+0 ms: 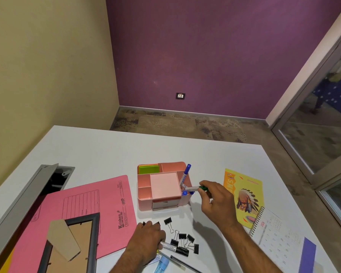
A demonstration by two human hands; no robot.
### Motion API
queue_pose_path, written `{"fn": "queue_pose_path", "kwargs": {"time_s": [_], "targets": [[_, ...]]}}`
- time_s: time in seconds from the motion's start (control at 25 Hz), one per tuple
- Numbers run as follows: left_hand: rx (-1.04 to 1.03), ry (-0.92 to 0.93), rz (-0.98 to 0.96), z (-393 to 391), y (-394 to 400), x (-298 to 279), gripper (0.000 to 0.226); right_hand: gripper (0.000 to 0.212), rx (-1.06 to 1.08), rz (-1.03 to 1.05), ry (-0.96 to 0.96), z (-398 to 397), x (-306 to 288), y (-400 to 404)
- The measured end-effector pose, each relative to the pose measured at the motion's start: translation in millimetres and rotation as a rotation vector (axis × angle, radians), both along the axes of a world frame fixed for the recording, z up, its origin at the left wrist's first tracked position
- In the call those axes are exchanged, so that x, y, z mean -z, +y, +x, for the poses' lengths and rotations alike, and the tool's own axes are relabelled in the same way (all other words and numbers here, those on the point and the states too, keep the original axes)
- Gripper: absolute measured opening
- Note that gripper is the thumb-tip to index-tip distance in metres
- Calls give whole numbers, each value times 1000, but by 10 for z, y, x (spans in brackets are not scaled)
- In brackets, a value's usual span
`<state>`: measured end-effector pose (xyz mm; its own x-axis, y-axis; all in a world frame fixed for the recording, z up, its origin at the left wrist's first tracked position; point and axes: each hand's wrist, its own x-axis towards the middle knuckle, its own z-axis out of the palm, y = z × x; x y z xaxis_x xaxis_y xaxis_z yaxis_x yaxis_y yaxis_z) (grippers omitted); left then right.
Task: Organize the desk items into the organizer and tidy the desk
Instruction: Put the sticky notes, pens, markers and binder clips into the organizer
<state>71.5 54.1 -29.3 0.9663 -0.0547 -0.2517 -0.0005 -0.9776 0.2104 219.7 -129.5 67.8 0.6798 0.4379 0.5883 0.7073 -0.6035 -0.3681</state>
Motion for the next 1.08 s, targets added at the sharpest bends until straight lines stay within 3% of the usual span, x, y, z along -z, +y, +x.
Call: {"fn": "queue_pose_path", "kwargs": {"time_s": [0.32, 0.52, 0.76, 0.84, 0.92, 1.0, 1.08], "targets": [[-11, -8, -34, 4, 4, 5, 23, 22, -99, -241, 7, 160, -148, 168], [-49, -34, -101, 0, 8, -9, 21, 30, -100, -569, 218, 150, 79, 223], [-209, -157, -309, 30, -26, -81, 16, 56, -21, -596, 256, 135, 402, 106], [-270, -214, -392, 61, -69, -130, 14, 56, 4, -428, 374, 64, 350, 99], [-340, -257, -465, 107, -129, -189, 9, 54, 40, -113, 492, -28, 278, 44], [-399, -283, -559, 161, -179, -229, 6, 37, -20, 173, 590, -137, 212, -18], [-422, -301, -638, 204, -232, -239, 8, 25, -104, 269, 692, -254, 171, -17]]}}
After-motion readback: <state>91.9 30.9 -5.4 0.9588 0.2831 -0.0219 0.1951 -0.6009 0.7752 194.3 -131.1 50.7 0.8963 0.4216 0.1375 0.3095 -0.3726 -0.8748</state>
